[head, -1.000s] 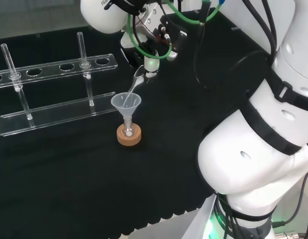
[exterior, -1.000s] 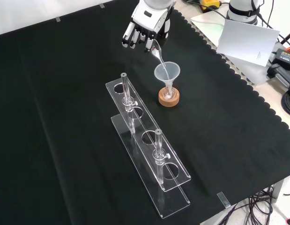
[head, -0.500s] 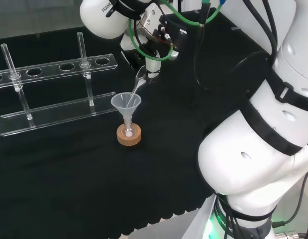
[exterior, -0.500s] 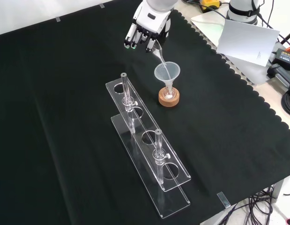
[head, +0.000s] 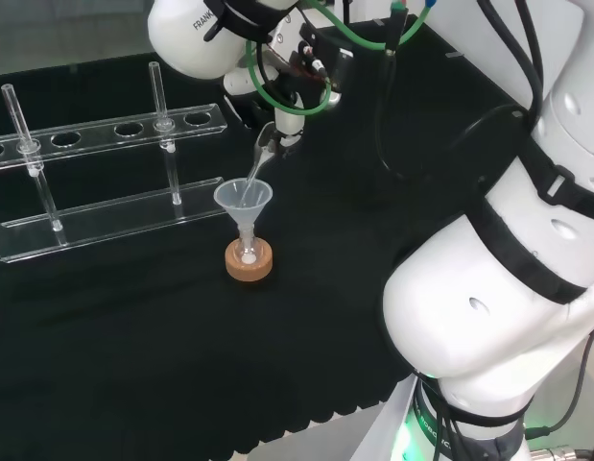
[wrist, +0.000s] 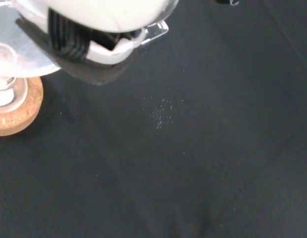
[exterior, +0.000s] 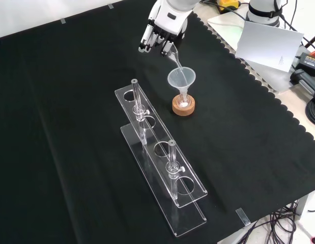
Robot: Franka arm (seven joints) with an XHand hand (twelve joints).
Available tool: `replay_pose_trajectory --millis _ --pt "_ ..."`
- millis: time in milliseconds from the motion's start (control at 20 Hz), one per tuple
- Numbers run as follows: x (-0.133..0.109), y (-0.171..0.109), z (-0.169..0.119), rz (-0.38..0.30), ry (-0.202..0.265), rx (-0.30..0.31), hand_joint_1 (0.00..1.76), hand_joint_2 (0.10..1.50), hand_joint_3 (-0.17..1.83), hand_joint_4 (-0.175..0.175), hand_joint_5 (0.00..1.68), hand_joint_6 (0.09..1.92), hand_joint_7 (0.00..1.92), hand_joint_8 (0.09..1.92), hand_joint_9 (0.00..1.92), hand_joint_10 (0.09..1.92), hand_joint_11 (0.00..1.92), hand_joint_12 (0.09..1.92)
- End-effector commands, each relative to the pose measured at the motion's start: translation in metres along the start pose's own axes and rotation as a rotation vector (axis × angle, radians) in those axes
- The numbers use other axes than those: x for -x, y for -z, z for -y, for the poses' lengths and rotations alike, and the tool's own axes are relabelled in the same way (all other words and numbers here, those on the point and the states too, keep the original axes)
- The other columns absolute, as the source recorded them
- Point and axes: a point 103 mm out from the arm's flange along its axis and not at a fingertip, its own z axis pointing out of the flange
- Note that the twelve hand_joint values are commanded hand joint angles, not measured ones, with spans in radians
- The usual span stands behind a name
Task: Pour all the NaCl from the weighing funnel into the round-bottom flask.
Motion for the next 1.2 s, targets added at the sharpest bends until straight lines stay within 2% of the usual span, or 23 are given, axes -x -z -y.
replay_pose_trajectory --millis 50,150,400,650,1200 --pt "0.004 0.004 -0.005 0.026 0.010 -0.004 1.15 0.61 0.61 0.175 1.56 0.09 1.66 0.09 1.03 0.16 0.00 1.39" --pt "0.005 0.004 -0.006 0.024 0.010 -0.011 1.15 0.61 0.61 0.175 1.56 0.09 1.67 0.09 1.03 0.16 0.00 1.39" --pt "0.003 0.007 -0.005 0.104 0.054 0.017 1.15 0.61 0.61 0.175 1.56 0.09 1.67 0.09 1.04 0.16 0.00 1.39" --pt "0.000 0.016 -0.006 0.121 0.053 0.025 1.15 0.61 0.61 0.175 1.56 0.09 1.67 0.09 1.04 0.16 0.00 1.39" --pt "-0.005 0.018 -0.013 0.210 0.039 0.033 1.15 0.61 0.62 0.175 1.57 0.09 1.67 0.09 1.04 0.16 0.00 1.38"
